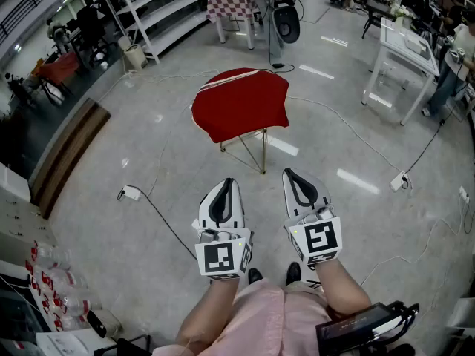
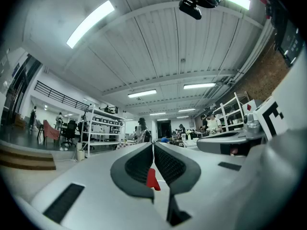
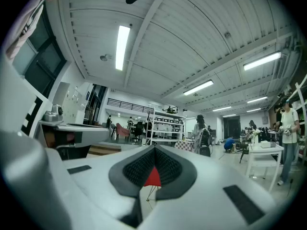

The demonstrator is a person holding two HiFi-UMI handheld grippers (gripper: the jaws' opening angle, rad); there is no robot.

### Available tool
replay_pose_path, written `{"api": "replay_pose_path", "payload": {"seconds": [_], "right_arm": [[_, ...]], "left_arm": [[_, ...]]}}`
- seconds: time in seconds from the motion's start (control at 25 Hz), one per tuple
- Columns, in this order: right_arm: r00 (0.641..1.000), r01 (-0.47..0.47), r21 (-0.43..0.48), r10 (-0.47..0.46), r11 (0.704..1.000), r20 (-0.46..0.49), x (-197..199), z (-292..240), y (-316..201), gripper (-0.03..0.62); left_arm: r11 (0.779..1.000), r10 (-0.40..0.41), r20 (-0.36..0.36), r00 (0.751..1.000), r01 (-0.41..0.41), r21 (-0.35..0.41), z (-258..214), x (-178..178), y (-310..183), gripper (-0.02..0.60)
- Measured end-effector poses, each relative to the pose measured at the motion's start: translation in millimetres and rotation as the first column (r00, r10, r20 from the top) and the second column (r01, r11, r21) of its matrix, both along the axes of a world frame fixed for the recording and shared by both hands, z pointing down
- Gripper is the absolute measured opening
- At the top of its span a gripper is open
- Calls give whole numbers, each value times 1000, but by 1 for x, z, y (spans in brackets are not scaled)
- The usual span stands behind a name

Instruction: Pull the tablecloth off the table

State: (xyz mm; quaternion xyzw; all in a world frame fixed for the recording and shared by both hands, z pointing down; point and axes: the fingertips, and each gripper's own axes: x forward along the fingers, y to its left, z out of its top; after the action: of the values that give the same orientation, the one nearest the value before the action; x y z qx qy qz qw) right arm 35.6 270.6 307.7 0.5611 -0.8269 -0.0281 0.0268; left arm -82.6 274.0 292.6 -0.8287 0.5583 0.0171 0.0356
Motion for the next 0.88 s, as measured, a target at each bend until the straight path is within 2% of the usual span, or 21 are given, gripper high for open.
{"api": "replay_pose_path", "payload": {"seconds": [0.36,0.6,0.76,0.88], "right_arm": [[1000,10,-11,-10,1000,6,-1,7,7,17],[999,11,-11,-11,1000,35,37,11,6,18],[999,19,-18,-18,1000,44,50,16,12,18],[998,34,-23,-33,999,57,72,17,9,18]], "left_arm": [[1000,-7,21,1000,8,-18,10,-5,6,35],[1000,-28,35,999,28,-13,8,26,5,35],[998,-51,34,998,52,-19,12,32,12,35],[997,-68,35,997,69,-24,14,53,13,35]]}}
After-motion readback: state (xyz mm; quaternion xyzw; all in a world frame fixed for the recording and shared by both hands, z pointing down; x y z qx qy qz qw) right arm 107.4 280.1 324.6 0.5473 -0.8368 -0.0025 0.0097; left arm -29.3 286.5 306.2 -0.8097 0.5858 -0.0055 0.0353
